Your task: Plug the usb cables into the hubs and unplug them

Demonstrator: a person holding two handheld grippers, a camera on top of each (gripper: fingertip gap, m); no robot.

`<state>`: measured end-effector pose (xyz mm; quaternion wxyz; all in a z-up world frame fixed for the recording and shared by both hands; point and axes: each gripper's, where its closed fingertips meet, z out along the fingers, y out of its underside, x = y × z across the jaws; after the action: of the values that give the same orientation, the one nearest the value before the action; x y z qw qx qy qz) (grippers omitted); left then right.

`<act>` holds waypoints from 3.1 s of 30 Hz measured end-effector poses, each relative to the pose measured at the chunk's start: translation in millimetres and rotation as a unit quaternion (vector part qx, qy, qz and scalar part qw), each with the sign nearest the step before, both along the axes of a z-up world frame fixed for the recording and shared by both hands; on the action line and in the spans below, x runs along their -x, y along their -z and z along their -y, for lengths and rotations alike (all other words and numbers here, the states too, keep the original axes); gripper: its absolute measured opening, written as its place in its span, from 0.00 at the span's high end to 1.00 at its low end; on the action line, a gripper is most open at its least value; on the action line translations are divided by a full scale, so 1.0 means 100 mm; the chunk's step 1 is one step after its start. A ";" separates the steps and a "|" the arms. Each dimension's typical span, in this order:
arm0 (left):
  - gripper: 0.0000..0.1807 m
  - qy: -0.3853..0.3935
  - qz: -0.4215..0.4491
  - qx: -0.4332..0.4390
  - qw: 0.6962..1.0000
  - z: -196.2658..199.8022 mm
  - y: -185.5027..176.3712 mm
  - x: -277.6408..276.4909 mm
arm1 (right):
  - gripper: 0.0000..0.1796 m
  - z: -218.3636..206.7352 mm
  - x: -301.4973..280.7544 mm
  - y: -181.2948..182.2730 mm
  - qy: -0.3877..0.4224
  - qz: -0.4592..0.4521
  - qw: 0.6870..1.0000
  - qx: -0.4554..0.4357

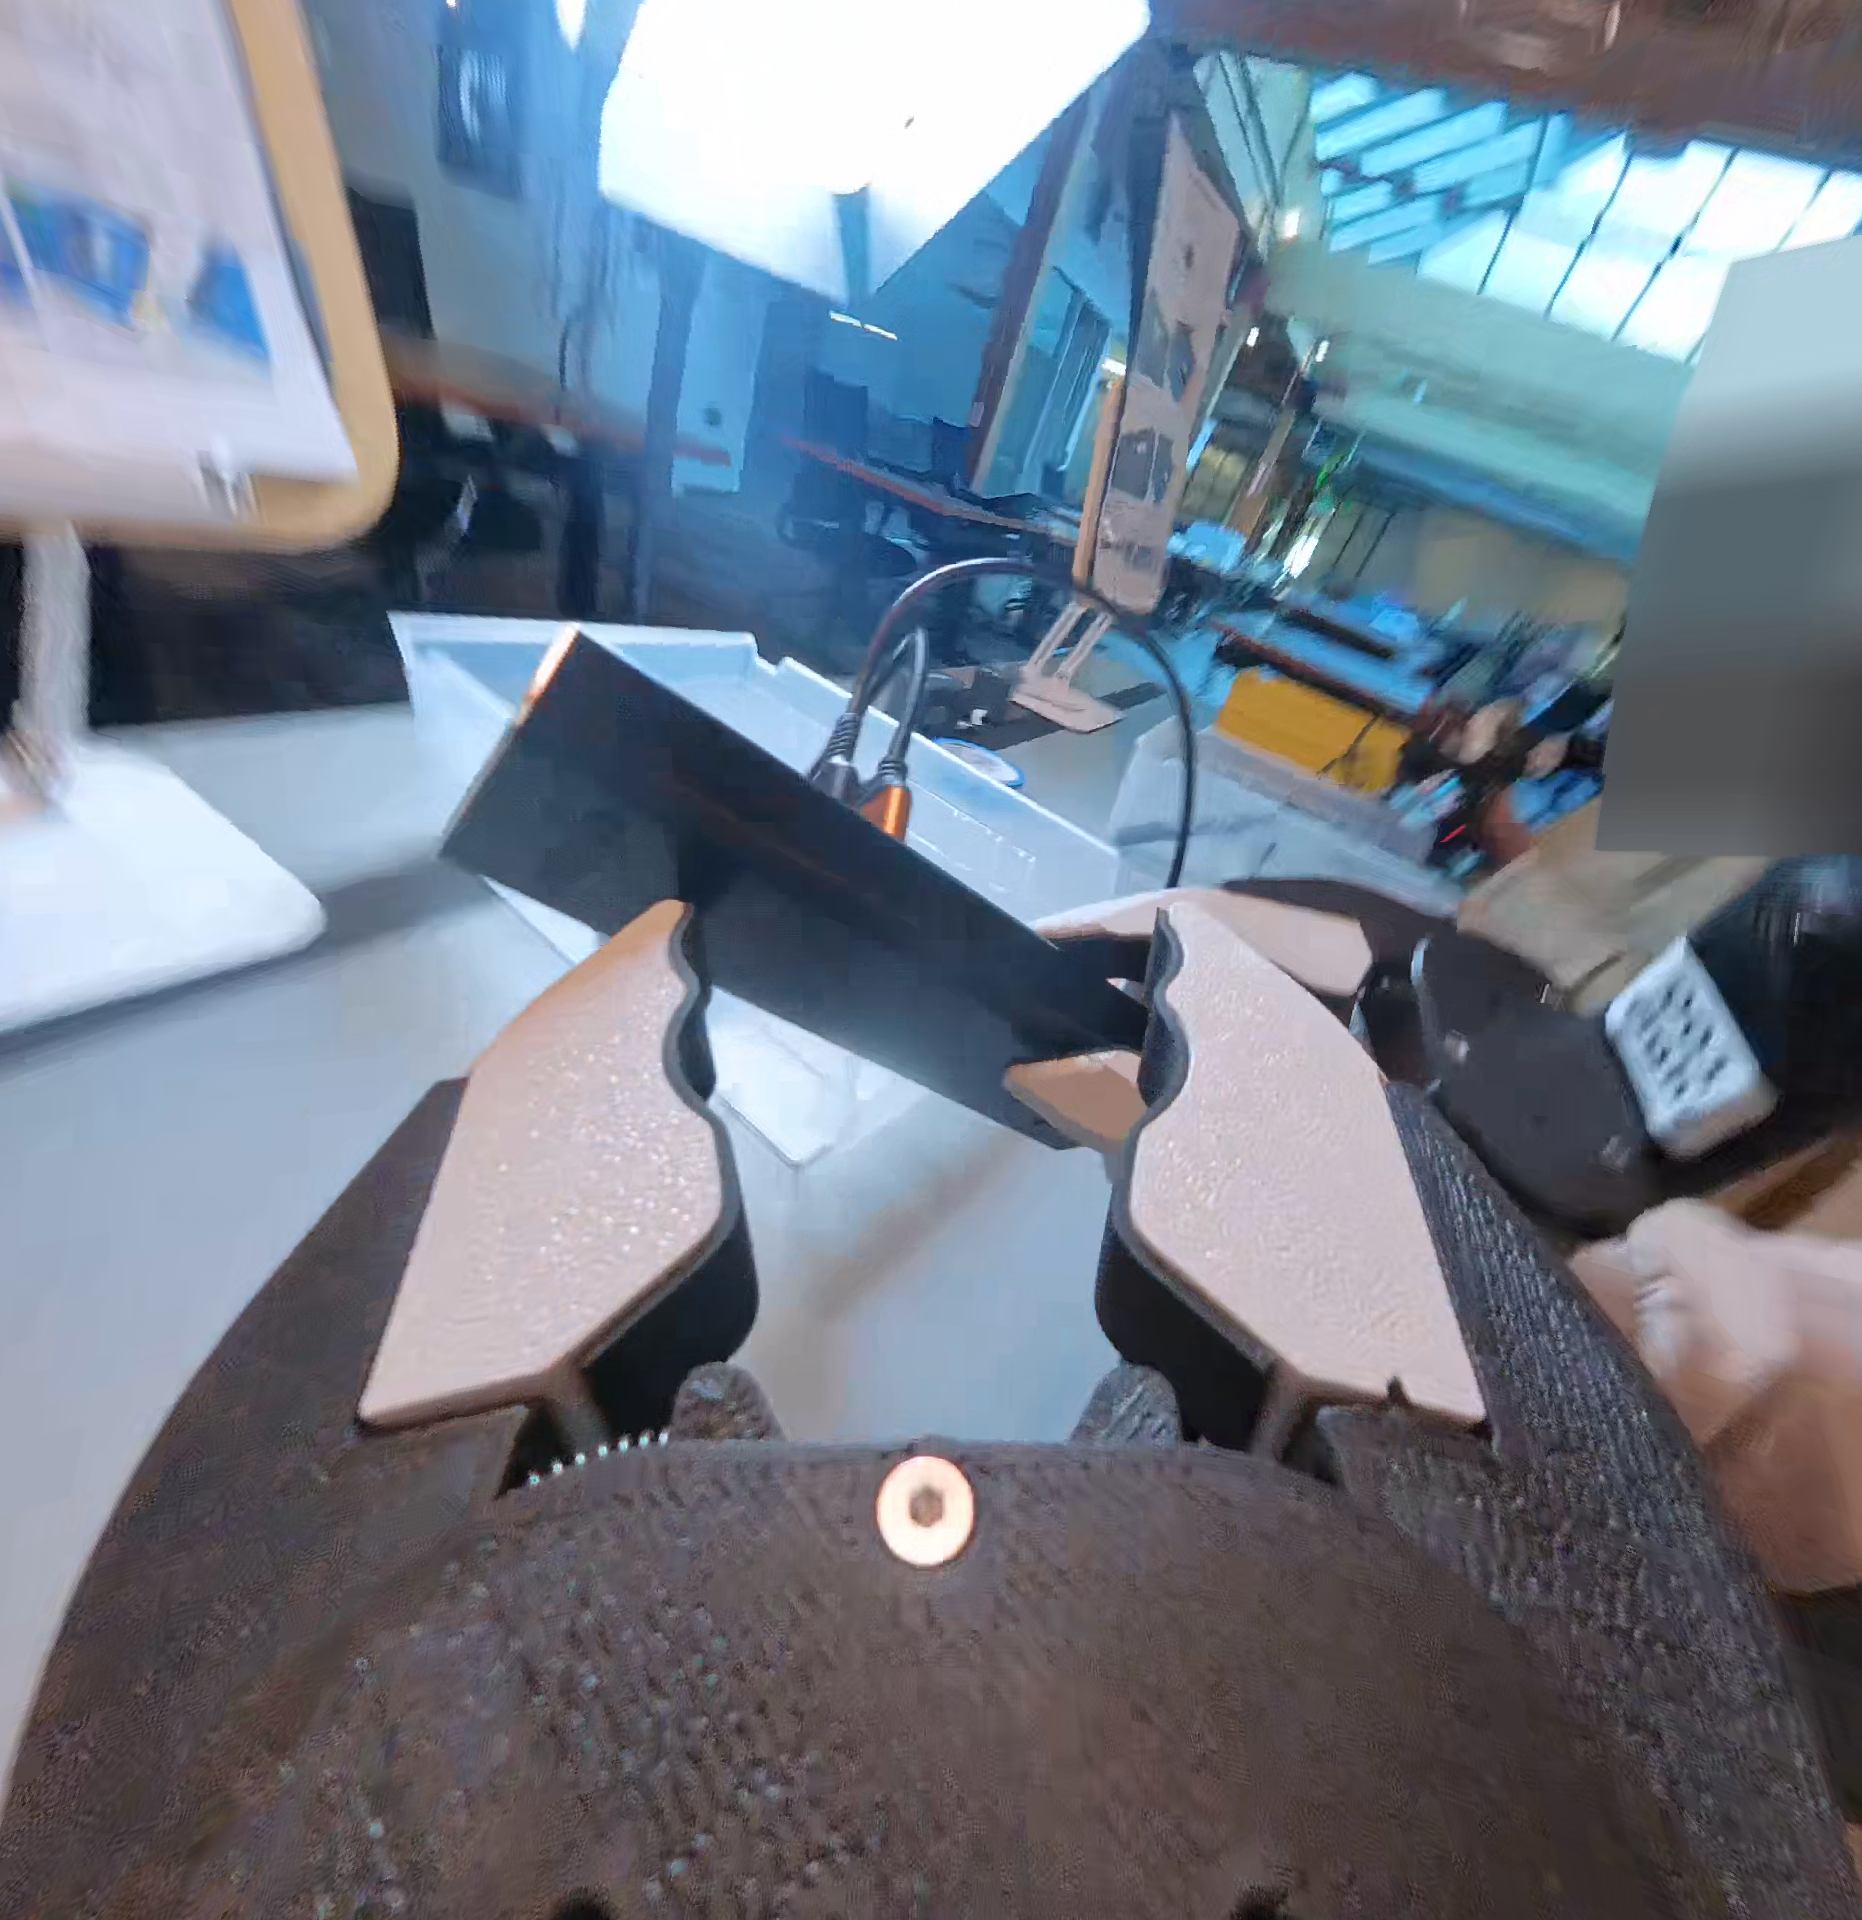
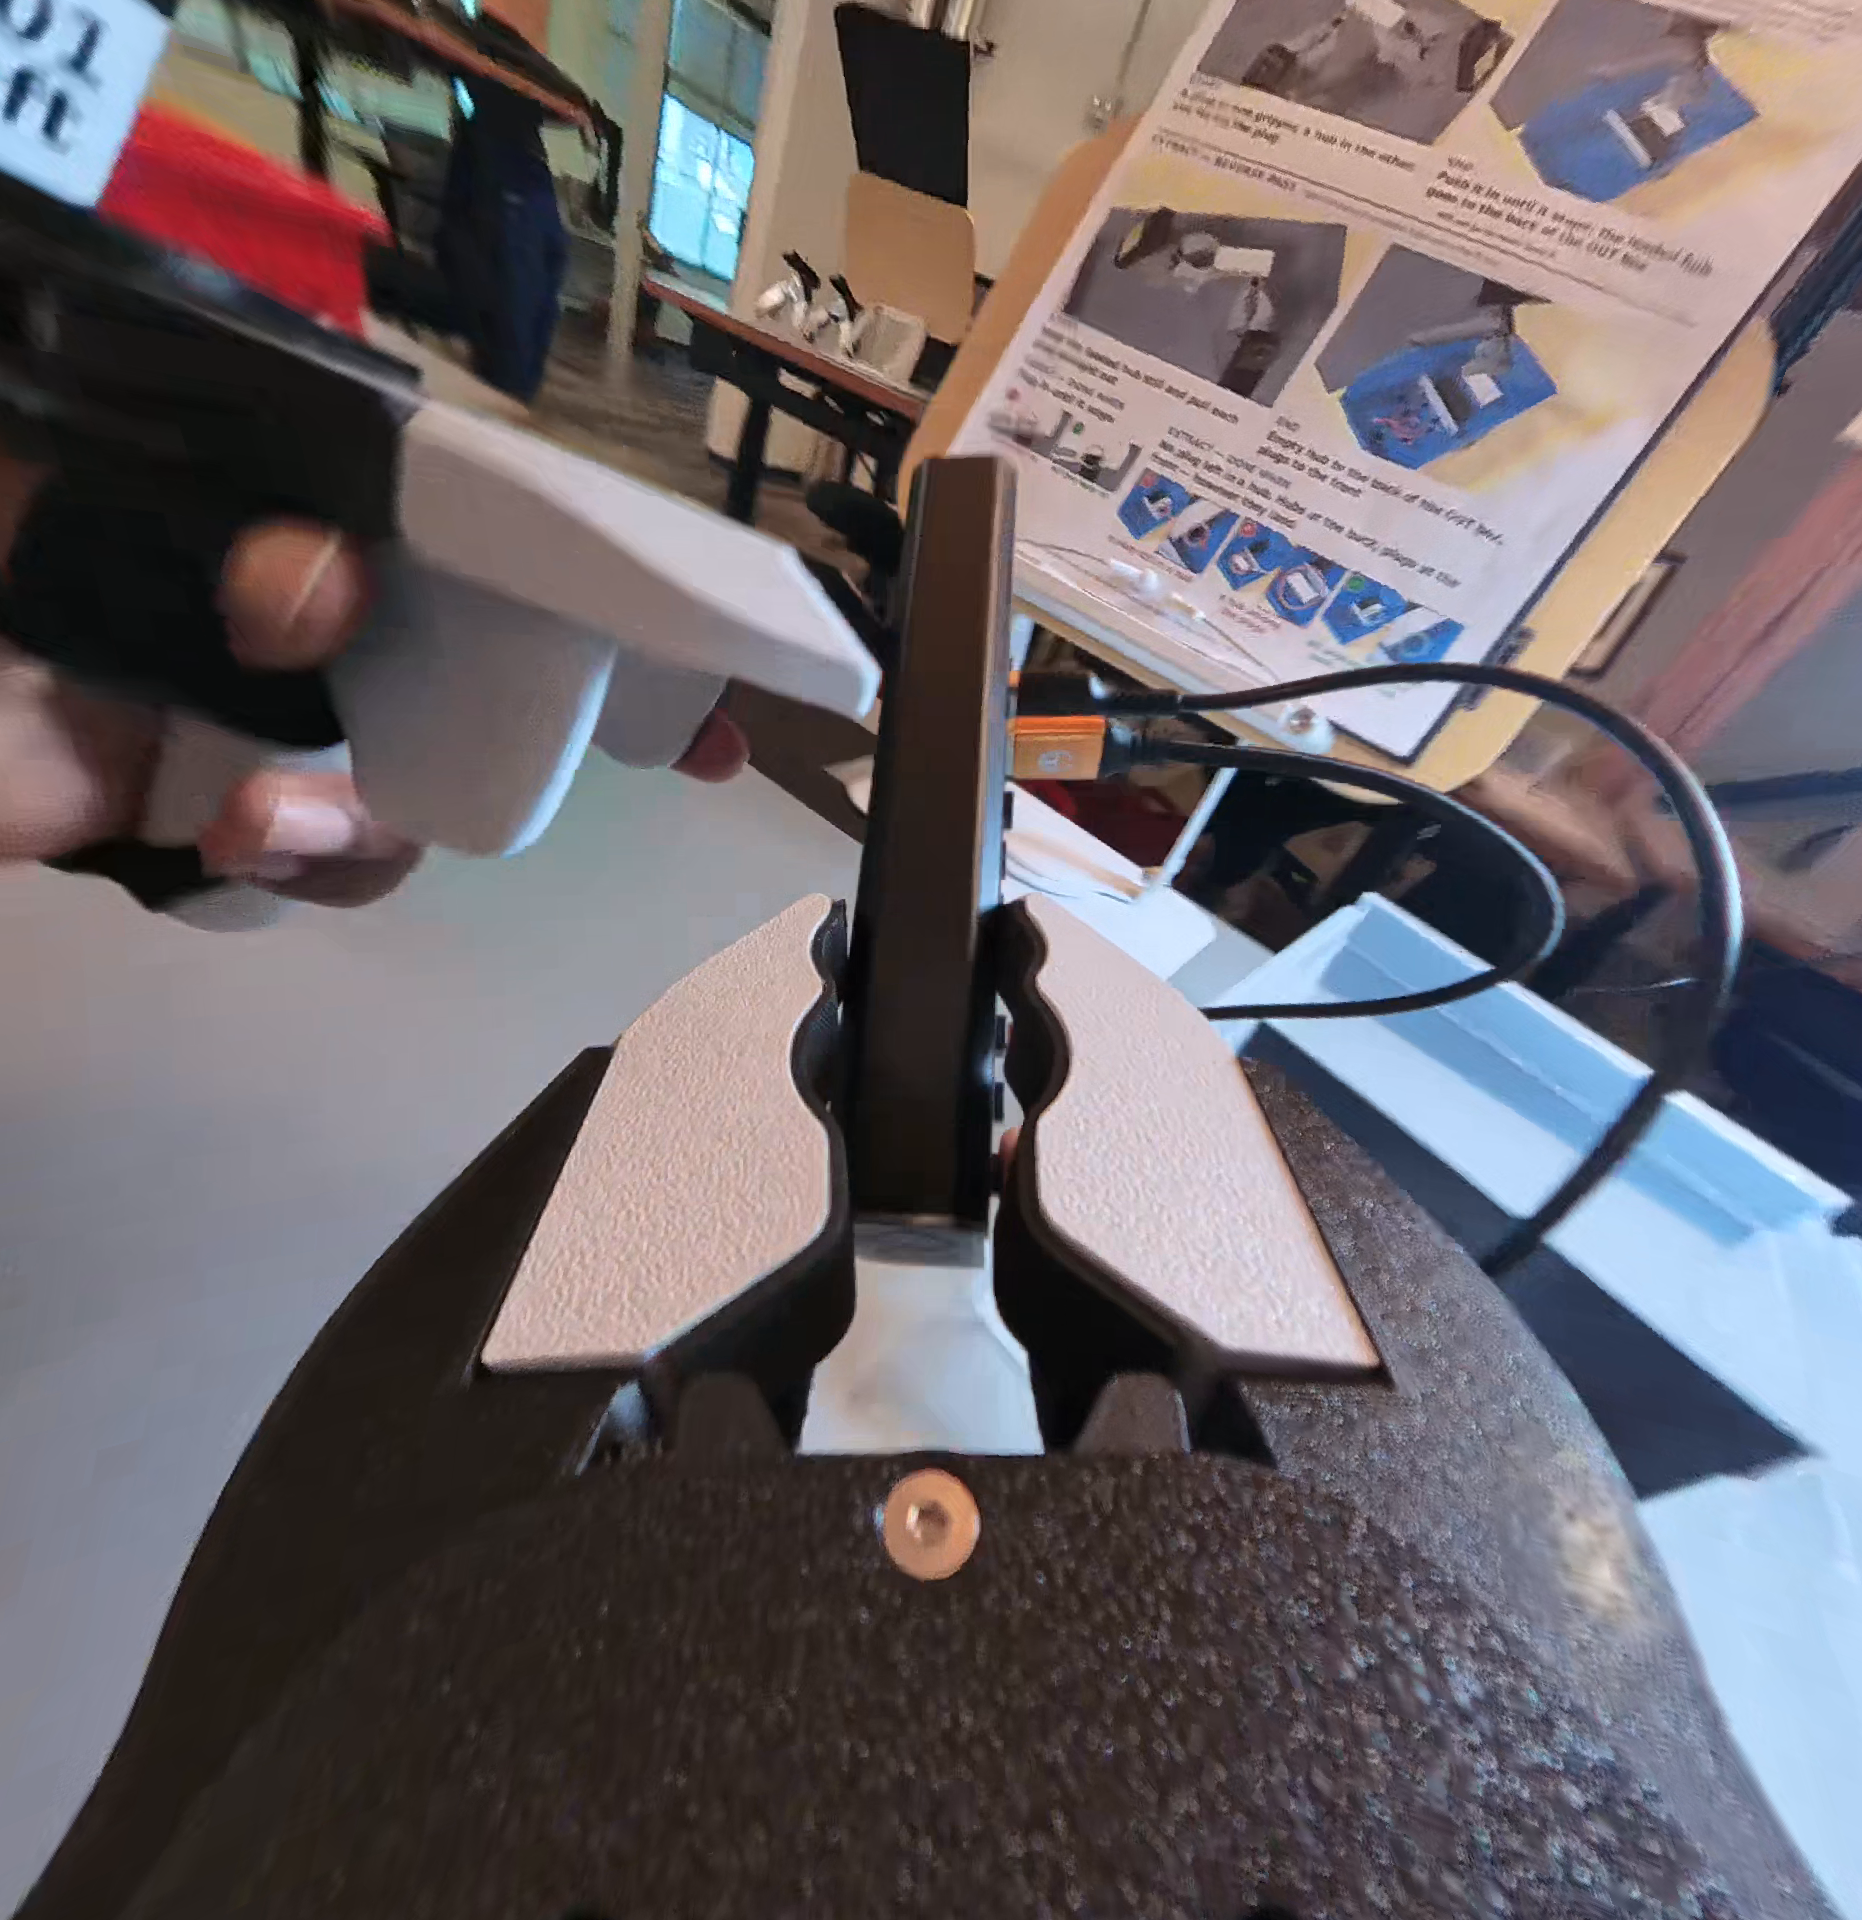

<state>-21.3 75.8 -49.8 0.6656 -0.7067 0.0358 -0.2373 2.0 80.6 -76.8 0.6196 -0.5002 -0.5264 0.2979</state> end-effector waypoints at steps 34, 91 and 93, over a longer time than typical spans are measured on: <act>0.64 0.203 -0.247 -0.099 0.942 0.70 -0.27 -0.01 | 0.80 0.77 -0.13 -0.69 -0.276 0.139 0.951 -0.030; 0.64 0.091 -0.384 -0.203 0.896 1.21 -1.06 0.32 | 0.96 0.41 -0.26 -0.72 -0.331 0.081 0.940 -0.018; 0.64 0.078 -0.370 -0.208 0.902 1.25 -1.13 0.43 | 0.96 0.24 -0.36 -0.79 -0.317 0.063 0.946 0.000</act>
<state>-64.5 -49.1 63.6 0.7157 -0.5843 0.3826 0.0029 37.9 56.2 2.7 0.4583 -0.3253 -0.6961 0.4467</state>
